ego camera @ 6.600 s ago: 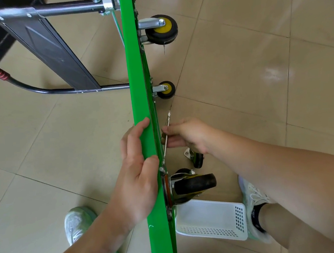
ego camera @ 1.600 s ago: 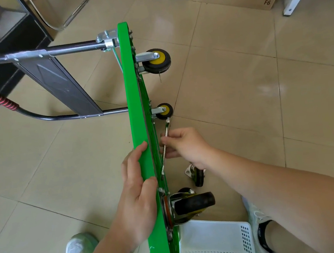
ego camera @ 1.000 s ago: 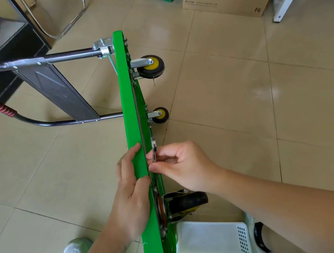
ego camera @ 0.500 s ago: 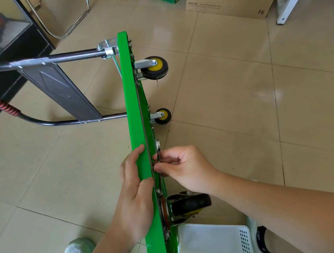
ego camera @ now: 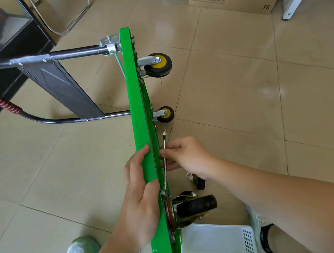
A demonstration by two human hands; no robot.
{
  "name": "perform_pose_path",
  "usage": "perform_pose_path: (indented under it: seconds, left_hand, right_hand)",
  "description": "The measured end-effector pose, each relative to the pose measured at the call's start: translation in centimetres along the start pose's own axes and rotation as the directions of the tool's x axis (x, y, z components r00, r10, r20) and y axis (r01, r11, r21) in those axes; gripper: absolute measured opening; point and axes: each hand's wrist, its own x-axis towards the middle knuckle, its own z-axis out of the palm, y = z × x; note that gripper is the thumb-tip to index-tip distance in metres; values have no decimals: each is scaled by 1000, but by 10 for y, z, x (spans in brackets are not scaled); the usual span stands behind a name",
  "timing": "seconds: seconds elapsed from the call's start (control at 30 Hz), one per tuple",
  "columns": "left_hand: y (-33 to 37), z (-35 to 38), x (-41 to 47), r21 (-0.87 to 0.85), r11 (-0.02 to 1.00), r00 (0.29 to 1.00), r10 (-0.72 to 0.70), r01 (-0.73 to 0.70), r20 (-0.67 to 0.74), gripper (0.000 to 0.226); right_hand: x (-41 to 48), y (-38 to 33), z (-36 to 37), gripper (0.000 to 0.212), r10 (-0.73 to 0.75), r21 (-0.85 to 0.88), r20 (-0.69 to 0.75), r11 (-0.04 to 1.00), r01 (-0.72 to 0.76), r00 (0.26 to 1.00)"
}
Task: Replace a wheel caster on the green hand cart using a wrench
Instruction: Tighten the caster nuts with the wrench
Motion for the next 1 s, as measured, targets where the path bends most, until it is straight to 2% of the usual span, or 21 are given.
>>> perform_pose_path:
  seconds: [0.1, 0.23, 0.3, 0.4, 0.53, 0.73, 1.0]
  left_hand:
    - [1, 0, 0, 1, 1000, 1000, -16, 16, -6, 62]
    - [3, 1, -1, 15, 1000, 1000, -19, 19, -17, 60]
    - [3, 1, 0, 15, 1000, 1000, -17, 17, -23, 60]
    - [2, 0, 0, 20, 1000, 1000, -19, 20, -21, 60]
    - [2, 0, 0, 21, 1000, 1000, -13, 14, -21, 61]
    - [2, 1, 1, -2, 1000, 1000, -9, 9, -25, 63]
    - [1, 0, 1, 7, 1000, 1000, -4, 4, -26, 61]
  right_hand:
    - [-14, -7, -2, 12, -67, 25, -14, 997, 68, 998]
    - [-13, -13, -9, 8, -61, 83, -169, 994, 76, 984]
    - [-14, -22, -14, 8, -93, 104, -188, 988, 114, 978]
    - [-32, -34, -17, 15, -220, 113, -90, 967, 230, 971]
    - [-59, -27, -7, 22, -337, 0, 64, 941, 338, 939]
    - [-68, -10, 3, 26, -408, -55, 101, 908, 415, 907]
    - [-65, 1, 11, 27, -417, -20, 84, 907, 420, 905]
